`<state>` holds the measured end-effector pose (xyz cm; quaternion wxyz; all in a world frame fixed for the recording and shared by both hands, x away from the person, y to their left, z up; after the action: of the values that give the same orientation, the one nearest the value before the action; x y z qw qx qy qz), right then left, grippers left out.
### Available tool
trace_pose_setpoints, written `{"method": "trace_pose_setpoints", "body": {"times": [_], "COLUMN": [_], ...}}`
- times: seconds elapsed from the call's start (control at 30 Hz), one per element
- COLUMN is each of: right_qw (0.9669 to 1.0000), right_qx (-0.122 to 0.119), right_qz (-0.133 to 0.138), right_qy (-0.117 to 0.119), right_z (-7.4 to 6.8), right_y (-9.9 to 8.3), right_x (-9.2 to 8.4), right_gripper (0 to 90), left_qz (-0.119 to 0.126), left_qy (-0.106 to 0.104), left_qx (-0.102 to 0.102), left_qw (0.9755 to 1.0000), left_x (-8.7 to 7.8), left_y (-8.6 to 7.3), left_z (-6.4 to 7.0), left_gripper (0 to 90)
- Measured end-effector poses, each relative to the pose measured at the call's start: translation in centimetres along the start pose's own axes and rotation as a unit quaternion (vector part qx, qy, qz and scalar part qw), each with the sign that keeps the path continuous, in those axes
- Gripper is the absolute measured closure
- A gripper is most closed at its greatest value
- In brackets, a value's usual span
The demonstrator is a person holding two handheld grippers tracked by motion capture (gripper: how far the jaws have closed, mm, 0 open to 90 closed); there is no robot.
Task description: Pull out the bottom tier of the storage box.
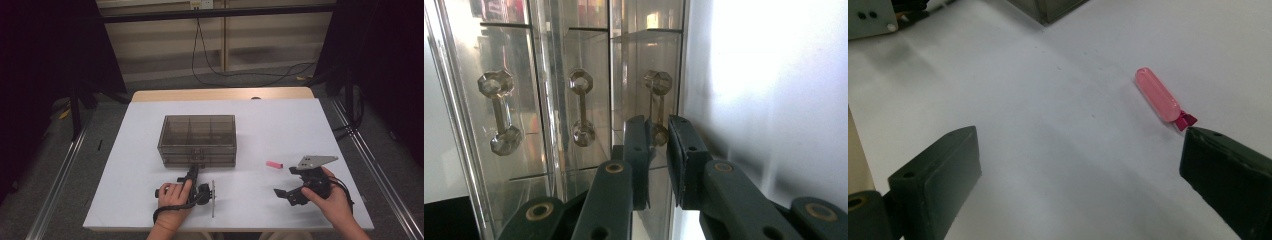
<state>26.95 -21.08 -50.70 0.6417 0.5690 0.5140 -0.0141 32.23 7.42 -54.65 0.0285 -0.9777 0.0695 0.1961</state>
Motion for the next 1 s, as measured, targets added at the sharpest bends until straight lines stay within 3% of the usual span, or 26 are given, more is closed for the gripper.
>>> {"method": "trace_pose_setpoints", "body": {"times": [0.03,0.1,0.83,0.9,1.0], "right_qw": [1.0,1.0,1.0,1.0,1.0], "right_qx": [0.0,0.001,-0.003,-0.004,-0.003], "right_qz": [-0.001,-0.001,-0.003,-0.003,-0.004], "right_qy": [-0.001,-0.001,0.002,0.001,0.001], "right_z": [0.0,0.0,-0.2,-0.2,-0.2], "right_y": [0.0,0.0,0.0,0.1,0.1], "right_x": [0.0,0.0,0.3,0.3,0.3], "right_gripper": [2.7,2.7,2.8,2.7,2.8], "left_qz": [-0.001,-0.002,0.006,0.004,0.006], "left_qy": [-0.005,0.0,-0.008,-0.004,-0.011], "left_qx": [-0.004,0.007,-0.003,0.006,-0.005], "left_qw": [1.0,1.0,0.9999,1.0,0.9999], "left_x": [-0.1,-0.2,-1.2,-1.4,-1.4], "left_y": [-0.1,0.0,-0.1,-0.1,-0.1], "left_z": [0.2,0.0,0.6,0.5,0.7], "left_gripper": [80.2,80.3,80.1,80.1,80.1]}}
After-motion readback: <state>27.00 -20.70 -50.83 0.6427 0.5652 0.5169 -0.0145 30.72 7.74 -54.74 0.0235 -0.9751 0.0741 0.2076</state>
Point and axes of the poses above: each handheld gripper's, and its own axes: x roughly forward along the jaws, y roughly out of its top, z roughly to its right, the point moved 8 cm from there along x, roughly forward along the jaws, and after that the axes turned 3 degrees about x, right-handed, at the moved point
